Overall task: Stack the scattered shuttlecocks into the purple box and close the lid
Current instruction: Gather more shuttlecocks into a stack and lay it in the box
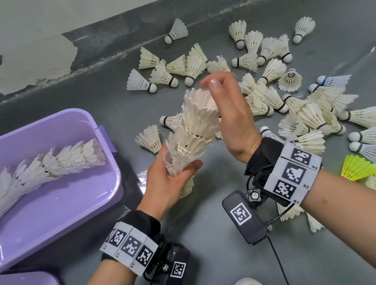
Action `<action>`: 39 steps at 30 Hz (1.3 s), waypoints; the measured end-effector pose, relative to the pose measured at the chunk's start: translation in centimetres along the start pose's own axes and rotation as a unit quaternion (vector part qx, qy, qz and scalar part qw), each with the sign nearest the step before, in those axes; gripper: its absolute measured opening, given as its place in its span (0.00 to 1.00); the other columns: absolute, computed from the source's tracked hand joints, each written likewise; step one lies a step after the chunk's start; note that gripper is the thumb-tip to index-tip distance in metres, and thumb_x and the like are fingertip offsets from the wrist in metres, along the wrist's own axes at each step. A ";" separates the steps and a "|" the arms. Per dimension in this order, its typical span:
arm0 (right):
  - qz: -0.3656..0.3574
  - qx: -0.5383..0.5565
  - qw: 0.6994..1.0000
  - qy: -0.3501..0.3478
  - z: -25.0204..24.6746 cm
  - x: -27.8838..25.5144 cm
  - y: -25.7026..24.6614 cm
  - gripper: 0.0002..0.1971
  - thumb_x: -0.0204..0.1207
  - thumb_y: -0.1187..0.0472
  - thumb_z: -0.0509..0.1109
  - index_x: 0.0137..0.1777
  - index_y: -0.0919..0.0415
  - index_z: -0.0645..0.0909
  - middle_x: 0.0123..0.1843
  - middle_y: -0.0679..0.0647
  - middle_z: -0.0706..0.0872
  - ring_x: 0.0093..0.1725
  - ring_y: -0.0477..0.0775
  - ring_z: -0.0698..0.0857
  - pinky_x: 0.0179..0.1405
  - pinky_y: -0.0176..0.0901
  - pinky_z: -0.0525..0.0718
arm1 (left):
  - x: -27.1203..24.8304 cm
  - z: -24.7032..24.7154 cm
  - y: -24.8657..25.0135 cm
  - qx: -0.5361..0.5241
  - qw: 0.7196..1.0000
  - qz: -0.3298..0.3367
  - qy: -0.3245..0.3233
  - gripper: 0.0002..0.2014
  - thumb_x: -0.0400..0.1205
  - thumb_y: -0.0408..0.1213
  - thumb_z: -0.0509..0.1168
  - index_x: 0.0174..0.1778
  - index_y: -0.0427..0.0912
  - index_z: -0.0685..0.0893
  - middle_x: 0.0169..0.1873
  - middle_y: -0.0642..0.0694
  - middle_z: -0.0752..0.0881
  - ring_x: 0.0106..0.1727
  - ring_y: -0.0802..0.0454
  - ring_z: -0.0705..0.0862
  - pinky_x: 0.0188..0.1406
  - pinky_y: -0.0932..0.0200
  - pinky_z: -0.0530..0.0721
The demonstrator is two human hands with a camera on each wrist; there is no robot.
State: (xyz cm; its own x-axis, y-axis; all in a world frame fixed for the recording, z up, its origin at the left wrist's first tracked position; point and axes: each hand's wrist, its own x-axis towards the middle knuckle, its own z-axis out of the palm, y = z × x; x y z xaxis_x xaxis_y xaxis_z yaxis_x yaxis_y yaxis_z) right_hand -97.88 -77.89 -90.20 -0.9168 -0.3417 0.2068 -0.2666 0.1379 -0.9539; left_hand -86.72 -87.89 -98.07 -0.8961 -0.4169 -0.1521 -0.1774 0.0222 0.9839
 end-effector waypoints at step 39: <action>0.266 -0.532 0.804 -0.008 -7.7 -2.3 11.5 0.26 0.73 0.54 0.62 0.72 0.53 0.64 0.66 0.61 0.77 0.67 0.64 0.74 0.68 0.62 0.60 | -0.6 0.1 1.1 -0.004 0.999 0.033 0.029 0.21 0.73 0.38 0.76 0.55 0.64 0.77 0.45 0.64 0.87 0.41 0.68 0.84 0.37 0.78 0.78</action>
State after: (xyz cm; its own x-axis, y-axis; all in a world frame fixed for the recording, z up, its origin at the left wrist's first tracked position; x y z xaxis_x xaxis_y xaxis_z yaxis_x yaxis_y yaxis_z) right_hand -101.11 -68.33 -100.02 -0.9837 0.0181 -0.1790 0.0506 0.9826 -0.1785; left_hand -86.44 -87.55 -96.86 -0.8808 -0.4666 -0.0807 -0.1148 0.0452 0.9924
